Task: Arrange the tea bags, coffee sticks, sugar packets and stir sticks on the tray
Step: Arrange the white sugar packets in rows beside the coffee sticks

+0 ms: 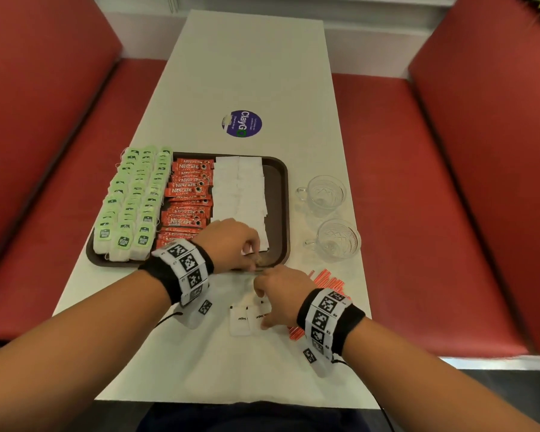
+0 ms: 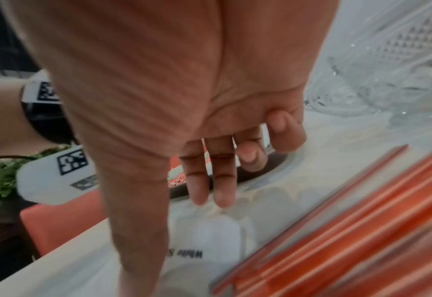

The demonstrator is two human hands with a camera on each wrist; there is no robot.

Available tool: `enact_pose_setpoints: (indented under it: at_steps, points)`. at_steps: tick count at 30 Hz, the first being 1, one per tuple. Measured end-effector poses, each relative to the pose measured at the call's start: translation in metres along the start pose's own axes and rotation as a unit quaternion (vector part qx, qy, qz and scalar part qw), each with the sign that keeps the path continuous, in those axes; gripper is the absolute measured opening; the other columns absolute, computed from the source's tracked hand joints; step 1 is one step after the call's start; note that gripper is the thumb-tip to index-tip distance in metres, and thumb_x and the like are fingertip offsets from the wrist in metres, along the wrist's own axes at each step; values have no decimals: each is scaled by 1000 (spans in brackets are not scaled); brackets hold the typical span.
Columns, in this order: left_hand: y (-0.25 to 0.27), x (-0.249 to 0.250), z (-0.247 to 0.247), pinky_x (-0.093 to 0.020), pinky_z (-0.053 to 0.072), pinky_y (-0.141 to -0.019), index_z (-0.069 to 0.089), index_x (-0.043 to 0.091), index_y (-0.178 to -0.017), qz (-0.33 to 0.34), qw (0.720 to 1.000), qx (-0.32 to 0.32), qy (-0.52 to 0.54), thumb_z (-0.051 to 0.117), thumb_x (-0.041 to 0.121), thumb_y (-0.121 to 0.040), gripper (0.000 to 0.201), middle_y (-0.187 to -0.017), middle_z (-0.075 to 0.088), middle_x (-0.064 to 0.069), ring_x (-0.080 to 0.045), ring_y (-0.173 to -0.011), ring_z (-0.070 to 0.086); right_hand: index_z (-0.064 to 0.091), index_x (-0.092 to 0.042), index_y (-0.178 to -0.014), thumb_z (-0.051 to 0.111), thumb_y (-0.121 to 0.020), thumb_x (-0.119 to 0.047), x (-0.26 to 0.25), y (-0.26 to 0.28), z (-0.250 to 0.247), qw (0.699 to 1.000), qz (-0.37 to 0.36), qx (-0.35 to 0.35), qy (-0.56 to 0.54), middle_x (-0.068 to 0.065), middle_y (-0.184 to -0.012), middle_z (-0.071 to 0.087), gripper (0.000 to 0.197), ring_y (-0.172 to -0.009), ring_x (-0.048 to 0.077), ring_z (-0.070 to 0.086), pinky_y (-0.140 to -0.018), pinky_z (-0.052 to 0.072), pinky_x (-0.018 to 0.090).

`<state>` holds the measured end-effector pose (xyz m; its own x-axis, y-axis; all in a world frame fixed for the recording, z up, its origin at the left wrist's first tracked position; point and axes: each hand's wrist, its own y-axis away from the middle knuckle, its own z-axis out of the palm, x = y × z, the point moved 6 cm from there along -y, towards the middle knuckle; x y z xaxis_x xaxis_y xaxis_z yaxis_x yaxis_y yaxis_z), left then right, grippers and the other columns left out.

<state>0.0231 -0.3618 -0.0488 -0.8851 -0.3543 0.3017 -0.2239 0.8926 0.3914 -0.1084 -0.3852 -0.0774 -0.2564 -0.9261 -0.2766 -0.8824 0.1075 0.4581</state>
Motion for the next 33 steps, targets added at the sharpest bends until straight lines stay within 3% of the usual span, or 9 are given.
enact_pose_setpoints:
  at_steps: [5,9,14,16,20,23,27,30,33]
  points:
    - [37,9,42,-29,48,-79,63,34,-98,34,990,-128,-51,81,51,-70,38,-94,61,15,-9,-89,57,60,-18,-106,79,-78,-41,-4,-1,5,1000,10,-16,17,2,-99,65,41,-90,24,60,-76,53,37]
    - [49,19,64,-31,45,-76,64,31,-105,55,988,-96,-110,78,56,-71,44,-100,64,11,-14,-92,58,63,-20,-110,75,-83,-34,-6,0,9,1000,13,-28,1,3,-103,67,33,-94,25,60,-75,47,34]
    - [52,25,71,-34,45,-77,63,26,-103,43,991,-59,-113,76,57,-73,46,-100,65,5,-18,-93,60,66,-23,-102,67,-89,-26,-6,5,4,1000,10,-17,-18,0,-91,64,13,-86,23,59,-72,46,32]
    - [53,26,73,-34,47,-76,62,25,-103,39,992,-61,-101,78,52,-74,44,-99,66,5,-19,-92,61,66,-24,-103,64,-91,-26,-4,9,0,999,7,0,-39,-1,-91,64,13,-86,22,60,-72,45,32]
    - [53,25,76,-29,40,-71,59,23,-111,26,994,-85,-58,78,37,-80,39,-95,64,4,-19,-88,59,47,-22,-85,57,-91,-23,2,17,-8,996,16,50,-76,1,-80,55,12,-78,24,53,-65,38,32]
    - [53,23,72,-29,41,-74,59,25,-119,29,995,-89,-20,73,32,-85,37,-101,64,4,-17,-92,59,46,-15,-94,51,-95,-19,10,23,-11,990,35,60,-123,12,-90,60,7,-83,30,56,-70,44,37]
    - [55,10,48,-36,50,-86,63,28,-111,27,998,-40,37,63,41,-90,24,-108,66,9,-13,-97,60,36,-13,-101,42,-96,-9,22,29,-14,976,57,86,-191,15,-85,57,9,-74,31,55,-64,42,38]
    - [57,4,23,-25,49,-73,63,32,-102,25,994,33,99,65,42,-89,16,-92,66,14,-3,-81,59,37,-15,-110,43,-94,-8,25,32,-23,961,55,120,-241,6,-83,55,19,-73,26,53,-61,37,32]
    - [59,2,4,-22,44,-66,60,36,-90,19,979,110,172,73,34,-84,14,-83,67,16,1,-75,59,44,-16,-125,55,-92,-19,24,34,-34,956,34,143,-256,5,-100,62,35,-87,23,58,-72,46,32]
